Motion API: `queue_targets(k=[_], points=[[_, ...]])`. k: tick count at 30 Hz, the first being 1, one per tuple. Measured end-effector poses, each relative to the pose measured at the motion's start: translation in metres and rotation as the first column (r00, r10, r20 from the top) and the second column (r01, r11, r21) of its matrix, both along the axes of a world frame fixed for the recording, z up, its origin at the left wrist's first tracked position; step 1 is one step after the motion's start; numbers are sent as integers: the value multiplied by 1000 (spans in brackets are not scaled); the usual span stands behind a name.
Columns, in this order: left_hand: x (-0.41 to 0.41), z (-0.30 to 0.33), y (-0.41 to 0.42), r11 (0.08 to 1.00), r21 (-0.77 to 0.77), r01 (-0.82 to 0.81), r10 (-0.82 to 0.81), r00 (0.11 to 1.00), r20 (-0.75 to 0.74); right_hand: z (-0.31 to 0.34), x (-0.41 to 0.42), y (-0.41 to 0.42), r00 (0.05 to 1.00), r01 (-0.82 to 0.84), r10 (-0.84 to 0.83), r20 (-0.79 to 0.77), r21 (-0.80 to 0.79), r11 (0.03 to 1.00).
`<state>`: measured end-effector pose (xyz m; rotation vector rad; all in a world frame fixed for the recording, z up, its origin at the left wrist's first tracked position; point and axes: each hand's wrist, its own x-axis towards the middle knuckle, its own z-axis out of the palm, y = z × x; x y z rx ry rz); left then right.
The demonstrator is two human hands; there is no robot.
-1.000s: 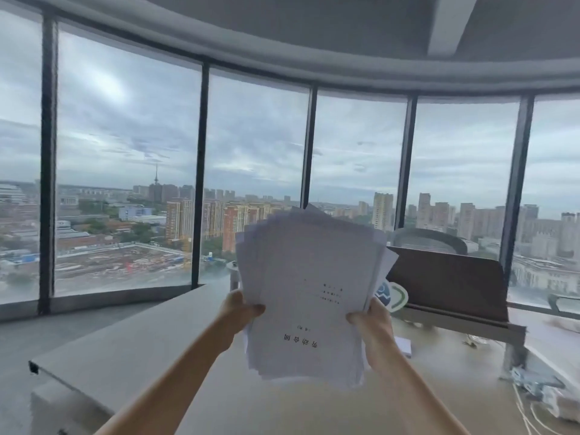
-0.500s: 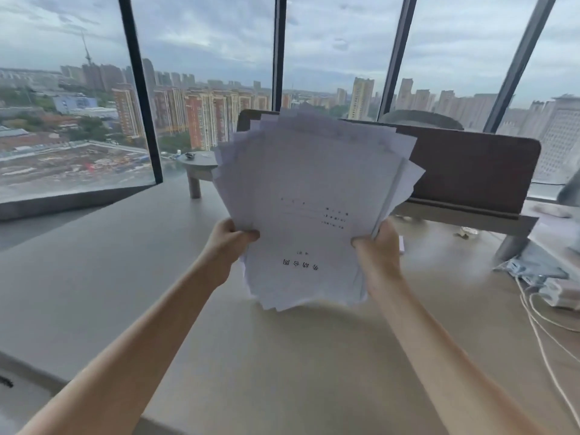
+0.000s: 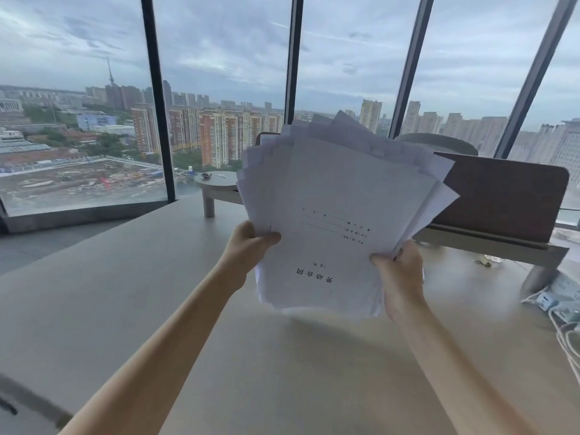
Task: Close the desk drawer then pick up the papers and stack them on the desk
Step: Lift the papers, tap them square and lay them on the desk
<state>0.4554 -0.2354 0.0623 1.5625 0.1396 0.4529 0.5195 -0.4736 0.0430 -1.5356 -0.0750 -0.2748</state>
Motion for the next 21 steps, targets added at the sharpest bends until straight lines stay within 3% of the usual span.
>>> queue_targets(k=[13,21], points=[[-29,-4,-30,992,96,77,-80,996,32,10,-44,-25,989,-133,133,68,0,991],[-14,-13,-33,990,-45,133,-130,989,65,30,-33,-28,969,-175,186,160,-85,981]])
